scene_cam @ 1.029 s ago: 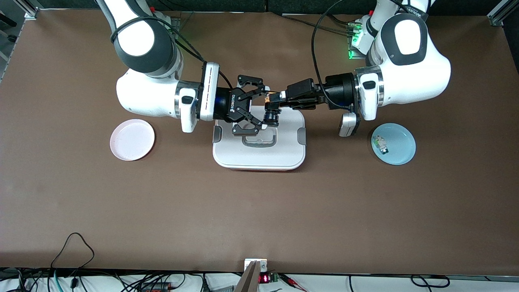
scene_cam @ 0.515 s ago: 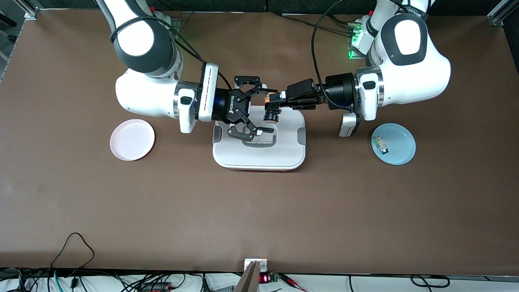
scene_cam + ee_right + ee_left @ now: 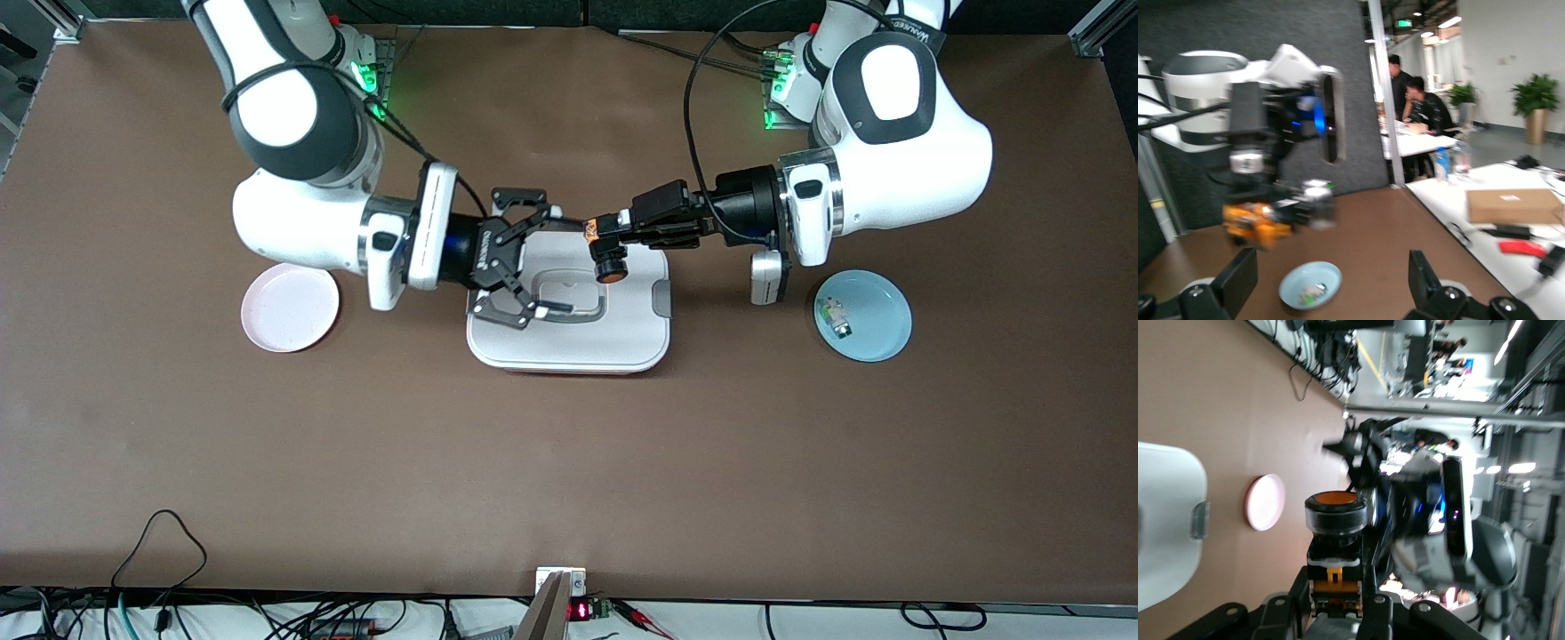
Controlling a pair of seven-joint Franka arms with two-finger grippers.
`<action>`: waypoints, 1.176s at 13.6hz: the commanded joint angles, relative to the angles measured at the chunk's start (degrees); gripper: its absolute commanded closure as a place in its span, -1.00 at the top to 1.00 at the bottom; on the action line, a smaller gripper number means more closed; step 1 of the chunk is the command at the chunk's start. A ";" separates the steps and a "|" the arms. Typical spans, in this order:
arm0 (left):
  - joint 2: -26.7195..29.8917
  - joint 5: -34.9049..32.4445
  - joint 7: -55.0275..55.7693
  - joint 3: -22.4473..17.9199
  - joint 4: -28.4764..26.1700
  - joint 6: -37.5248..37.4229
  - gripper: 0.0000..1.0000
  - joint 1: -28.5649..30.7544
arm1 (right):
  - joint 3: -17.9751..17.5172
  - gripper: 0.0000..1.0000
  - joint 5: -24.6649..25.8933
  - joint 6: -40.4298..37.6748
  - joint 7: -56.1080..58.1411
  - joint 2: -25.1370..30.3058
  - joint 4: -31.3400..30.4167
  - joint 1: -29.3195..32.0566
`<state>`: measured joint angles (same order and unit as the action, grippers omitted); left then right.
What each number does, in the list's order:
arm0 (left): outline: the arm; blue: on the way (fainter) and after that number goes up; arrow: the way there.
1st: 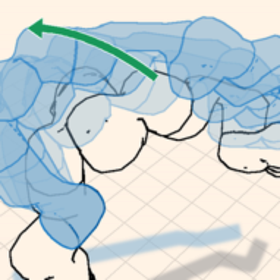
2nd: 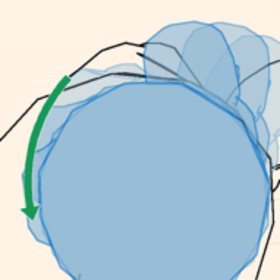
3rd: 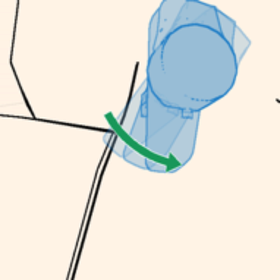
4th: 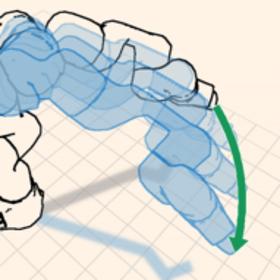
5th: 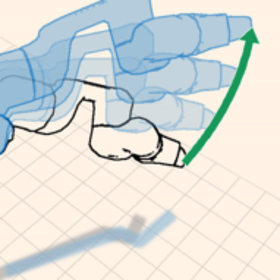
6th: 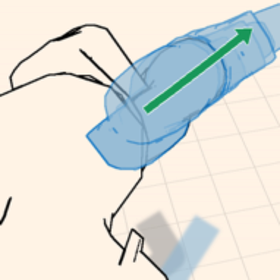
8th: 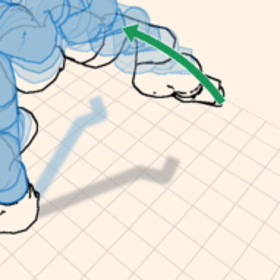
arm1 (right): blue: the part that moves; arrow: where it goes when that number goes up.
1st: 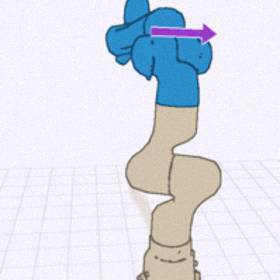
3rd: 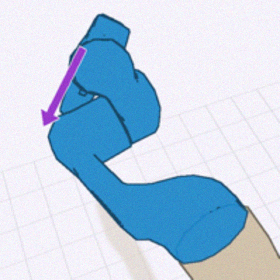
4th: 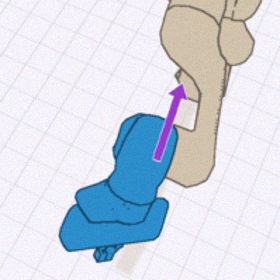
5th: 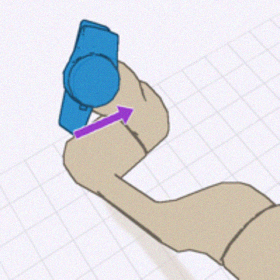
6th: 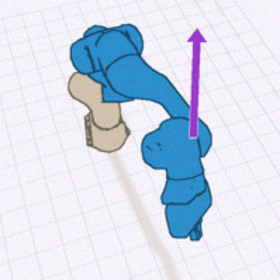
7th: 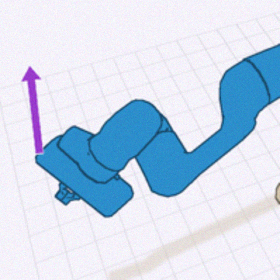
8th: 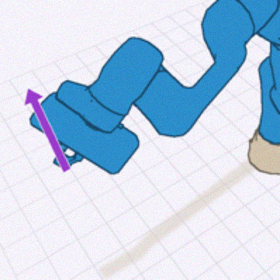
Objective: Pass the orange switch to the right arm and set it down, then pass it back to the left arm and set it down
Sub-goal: 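Open the right gripper and withdraw while the left gripper carries switch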
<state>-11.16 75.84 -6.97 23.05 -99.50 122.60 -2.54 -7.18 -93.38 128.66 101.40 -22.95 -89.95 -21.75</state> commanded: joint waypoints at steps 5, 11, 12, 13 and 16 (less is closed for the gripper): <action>0.62 -17.19 -1.20 -0.11 -0.70 -12.80 -0.77 5.69 | -0.20 1.00 21.18 -0.17 -25.76 1.77 -1.01 5.92; -1.49 -38.62 -14.45 -0.20 -0.61 -22.47 -0.82 10.79 | -0.20 1.00 47.11 -0.87 -60.04 2.12 -1.01 8.38; -1.67 -42.84 -15.96 -0.20 -0.61 -23.53 -0.81 11.49 | -0.20 1.00 50.89 -0.87 -65.14 2.12 -1.10 8.73; -1.67 -47.67 -16.49 -0.20 -0.61 -24.85 -0.81 12.20 | -0.20 1.00 52.76 -1.22 -70.15 2.12 -1.27 9.43; -1.93 -61.04 -17.89 -0.11 -0.87 -26.27 -0.82 12.20 | 0.58 1.00 56.35 -3.93 -87.81 2.82 -1.98 9.35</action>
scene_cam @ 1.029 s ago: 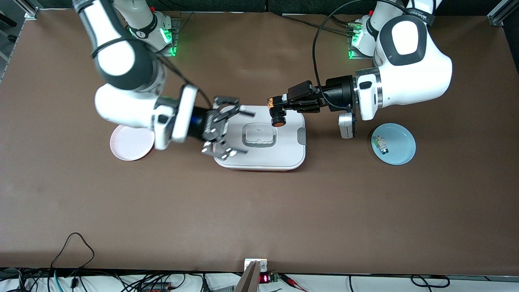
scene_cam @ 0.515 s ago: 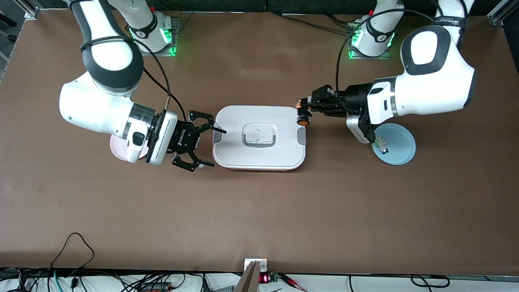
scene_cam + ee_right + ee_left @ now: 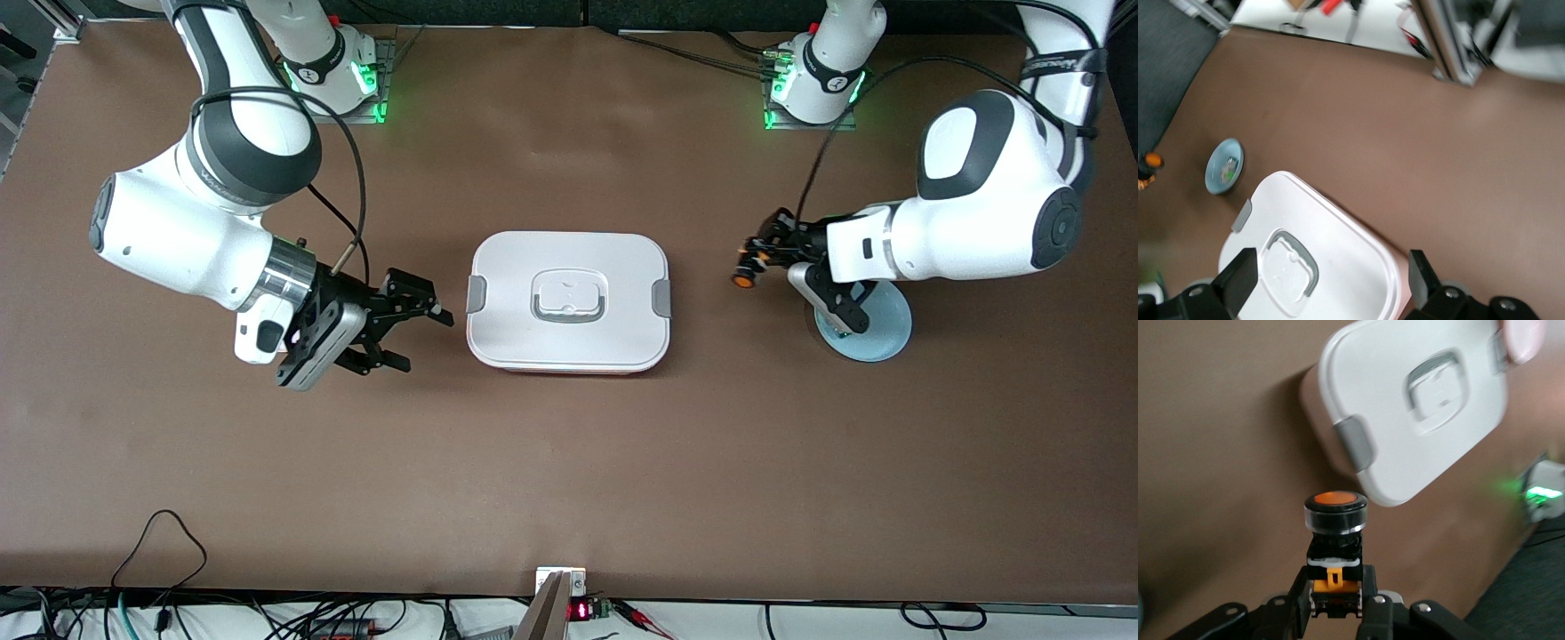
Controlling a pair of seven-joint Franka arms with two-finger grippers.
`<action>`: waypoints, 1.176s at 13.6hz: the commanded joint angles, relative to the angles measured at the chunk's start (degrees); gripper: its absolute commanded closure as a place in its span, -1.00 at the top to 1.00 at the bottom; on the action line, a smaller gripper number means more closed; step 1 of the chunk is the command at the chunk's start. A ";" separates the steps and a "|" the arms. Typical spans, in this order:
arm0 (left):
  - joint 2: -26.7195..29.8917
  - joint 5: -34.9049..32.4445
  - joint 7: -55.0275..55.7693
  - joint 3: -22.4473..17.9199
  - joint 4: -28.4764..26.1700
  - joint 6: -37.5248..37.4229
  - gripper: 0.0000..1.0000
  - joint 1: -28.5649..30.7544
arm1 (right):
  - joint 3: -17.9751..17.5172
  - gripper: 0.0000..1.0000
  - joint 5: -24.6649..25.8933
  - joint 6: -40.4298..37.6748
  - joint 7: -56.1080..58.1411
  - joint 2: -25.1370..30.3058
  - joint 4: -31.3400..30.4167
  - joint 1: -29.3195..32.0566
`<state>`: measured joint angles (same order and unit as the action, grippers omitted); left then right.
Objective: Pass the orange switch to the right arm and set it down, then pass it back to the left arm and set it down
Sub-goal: 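Open the right gripper and withdraw while the left gripper carries switch, then lower the switch onto the blue plate and open the left gripper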
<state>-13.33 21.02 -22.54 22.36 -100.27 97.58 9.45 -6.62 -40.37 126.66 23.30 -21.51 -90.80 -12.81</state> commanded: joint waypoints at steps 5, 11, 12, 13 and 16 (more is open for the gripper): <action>-3.10 -21.34 -22.40 0.49 -0.53 1.02 -0.83 1.63 | 3.63 1.00 25.40 -18.16 -22.15 3.67 -0.34 0.59; -6.09 -28.05 -53.36 0.40 -7.82 16.30 -0.85 8.91 | 4.34 1.00 43.84 -35.40 -33.33 7.09 4.30 0.59; -6.27 -28.05 -55.83 0.49 -9.48 18.68 -0.85 10.93 | 4.42 1.00 45.54 -37.52 -33.32 7.97 4.93 1.64; -6.53 -28.05 -57.77 0.49 -10.46 19.92 -0.85 12.25 | 4.34 1.00 45.30 -37.97 -33.15 9.54 4.93 5.48; -8.54 -28.05 -62.17 0.49 -11.26 20.54 -0.86 16.99 | 4.42 1.00 45.73 -37.27 -32.19 10.70 4.93 10.79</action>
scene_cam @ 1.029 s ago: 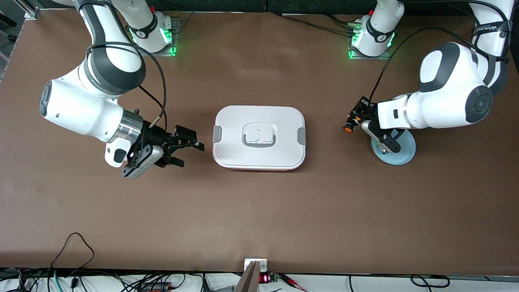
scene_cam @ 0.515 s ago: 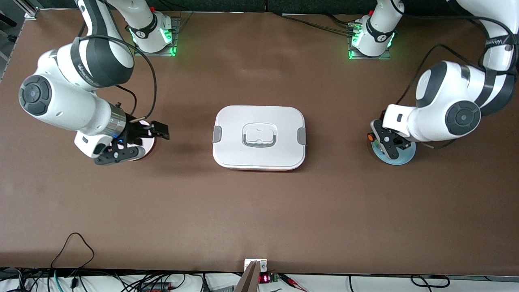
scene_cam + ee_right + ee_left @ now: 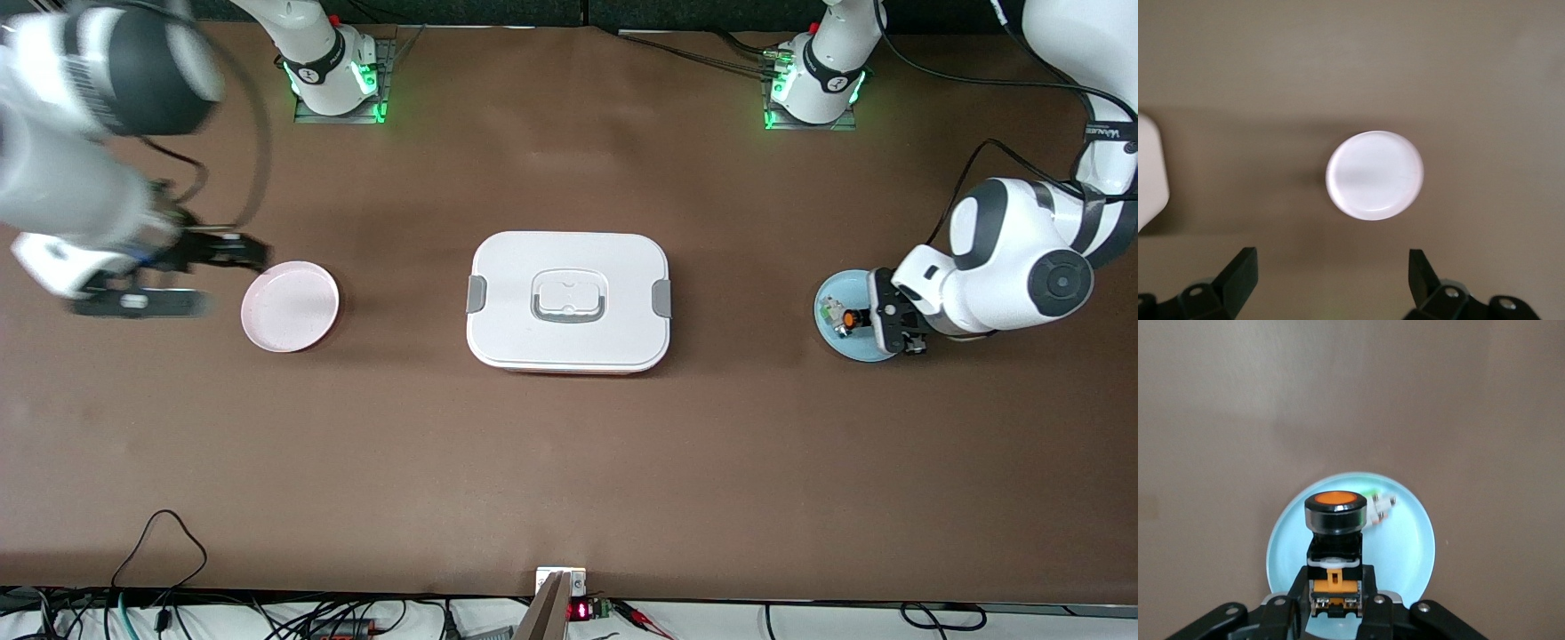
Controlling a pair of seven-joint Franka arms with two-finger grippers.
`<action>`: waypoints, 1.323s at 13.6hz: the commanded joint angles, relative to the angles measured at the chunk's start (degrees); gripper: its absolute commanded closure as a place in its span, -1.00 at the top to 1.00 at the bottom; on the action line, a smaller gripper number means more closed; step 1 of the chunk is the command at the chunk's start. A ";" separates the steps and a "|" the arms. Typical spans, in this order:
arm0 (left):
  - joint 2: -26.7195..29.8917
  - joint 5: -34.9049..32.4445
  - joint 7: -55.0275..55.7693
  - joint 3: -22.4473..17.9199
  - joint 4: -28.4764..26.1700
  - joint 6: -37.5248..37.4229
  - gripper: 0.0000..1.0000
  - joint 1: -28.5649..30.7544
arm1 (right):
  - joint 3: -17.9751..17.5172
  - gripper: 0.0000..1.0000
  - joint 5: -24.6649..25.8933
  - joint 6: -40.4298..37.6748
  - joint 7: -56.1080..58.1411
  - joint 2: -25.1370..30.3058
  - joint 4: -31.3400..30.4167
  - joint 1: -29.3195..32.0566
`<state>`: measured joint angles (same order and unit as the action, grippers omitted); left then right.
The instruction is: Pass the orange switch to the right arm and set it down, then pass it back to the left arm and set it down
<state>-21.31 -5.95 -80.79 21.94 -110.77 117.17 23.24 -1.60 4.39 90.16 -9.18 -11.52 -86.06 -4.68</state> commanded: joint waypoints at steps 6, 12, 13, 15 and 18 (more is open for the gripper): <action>-3.56 -1.87 -8.86 0.73 -7.42 12.10 -0.87 7.60 | 3.80 1.00 1.50 2.89 4.15 8.59 -6.98 3.54; -4.00 -2.39 -5.70 0.56 -8.76 13.17 -0.78 7.52 | 3.88 1.00 0.80 4.76 5.13 13.71 -11.85 3.81; -4.00 -3.97 -4.74 0.56 -8.93 13.08 -0.75 7.52 | 3.97 1.00 0.36 4.85 5.31 14.59 -12.20 3.81; -4.00 -5.47 -2.72 0.56 -8.93 12.99 -0.51 7.61 | 4.23 1.00 0.01 5.20 6.71 17.23 -14.21 3.98; -5.05 -5.56 -2.71 0.56 -8.93 12.91 0.99 8.74 | 6.08 1.00 -3.31 6.52 6.36 16.46 -14.85 4.24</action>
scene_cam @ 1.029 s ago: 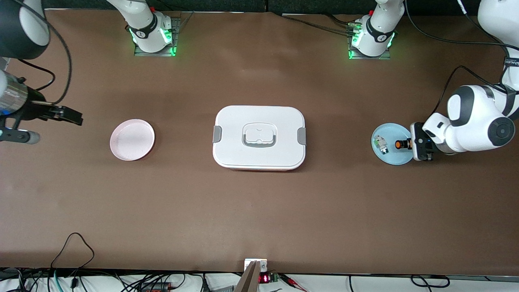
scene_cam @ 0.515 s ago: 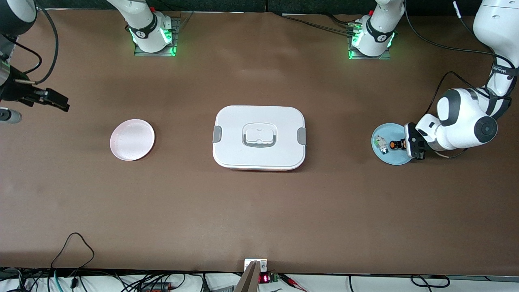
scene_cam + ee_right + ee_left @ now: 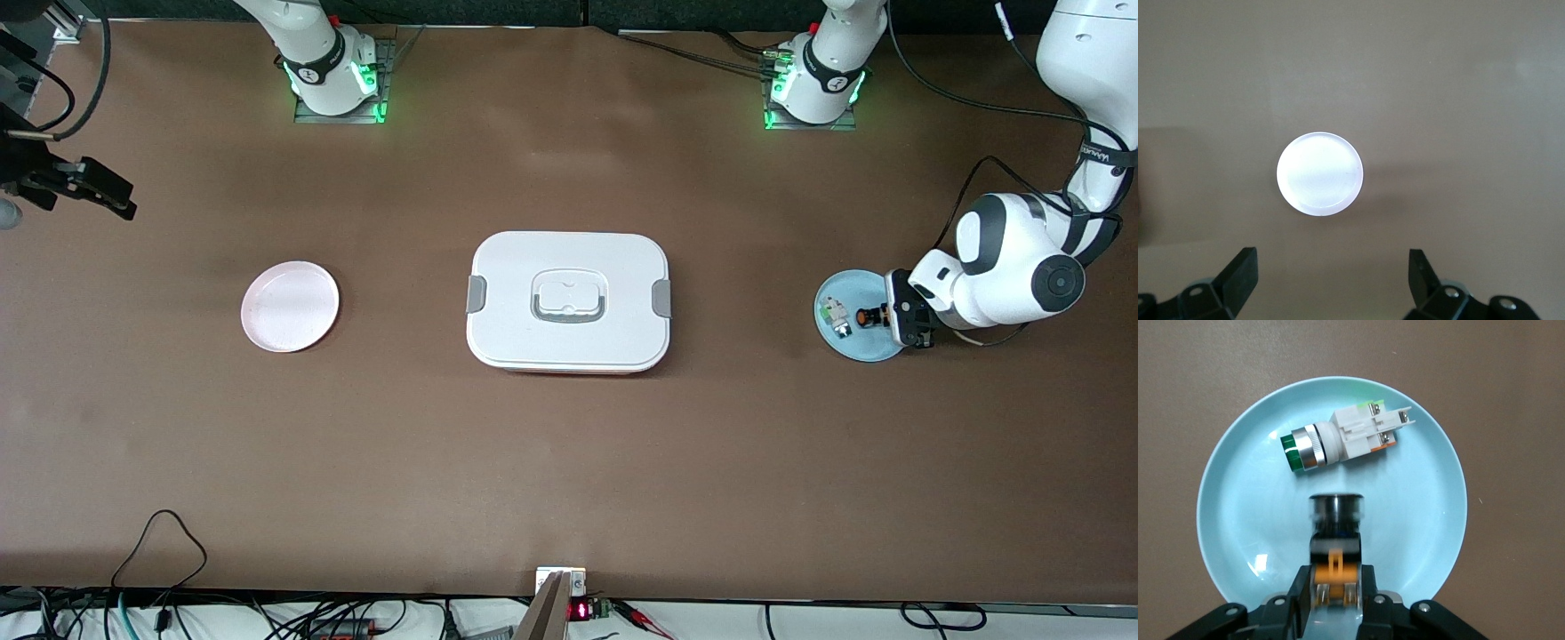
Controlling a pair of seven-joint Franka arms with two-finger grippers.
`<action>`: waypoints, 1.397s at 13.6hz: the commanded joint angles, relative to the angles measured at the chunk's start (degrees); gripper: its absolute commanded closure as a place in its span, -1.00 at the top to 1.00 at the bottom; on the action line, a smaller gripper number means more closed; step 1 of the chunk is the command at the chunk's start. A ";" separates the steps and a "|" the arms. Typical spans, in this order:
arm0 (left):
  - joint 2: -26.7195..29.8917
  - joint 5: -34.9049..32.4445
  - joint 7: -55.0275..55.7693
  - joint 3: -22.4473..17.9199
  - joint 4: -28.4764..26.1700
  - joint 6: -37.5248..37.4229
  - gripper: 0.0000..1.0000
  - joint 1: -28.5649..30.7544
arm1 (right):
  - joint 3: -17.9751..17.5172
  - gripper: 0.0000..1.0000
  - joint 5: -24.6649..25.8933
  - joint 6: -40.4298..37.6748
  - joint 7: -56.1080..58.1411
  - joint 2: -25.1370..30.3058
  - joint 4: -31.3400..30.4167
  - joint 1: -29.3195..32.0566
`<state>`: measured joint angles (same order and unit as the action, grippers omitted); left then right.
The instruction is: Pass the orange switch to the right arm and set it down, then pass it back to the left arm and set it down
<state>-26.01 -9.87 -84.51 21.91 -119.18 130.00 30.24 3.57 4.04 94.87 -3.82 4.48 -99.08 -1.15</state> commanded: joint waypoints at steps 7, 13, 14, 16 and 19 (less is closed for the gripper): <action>1.23 -1.64 17.40 1.82 9.37 -17.36 1.00 0.53 | 1.27 1.00 -4.04 1.37 1.71 -2.11 -0.24 0.27; 4.12 -0.85 45.42 9.97 22.03 -34.61 1.00 0.25 | -3.19 1.00 -3.25 1.19 1.89 -3.33 1.68 4.55; 4.48 -0.85 51.67 12.61 24.58 -37.77 1.00 0.25 | -5.30 1.00 -3.25 1.19 1.89 -4.38 3.00 5.97; 4.57 -0.76 59.70 15.96 30.20 -42.27 1.00 0.25 | -5.50 1.00 -3.60 1.19 1.62 -4.92 3.54 6.24; 4.57 -0.50 64.81 17.03 35.66 -42.73 1.00 0.17 | -5.59 1.00 -3.51 0.93 1.89 -4.83 3.54 6.16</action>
<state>-20.47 -10.01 -22.88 38.75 -87.86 89.10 30.28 -0.93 0.67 96.38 -3.00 0.11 -96.77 3.64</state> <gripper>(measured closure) 0.000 0.000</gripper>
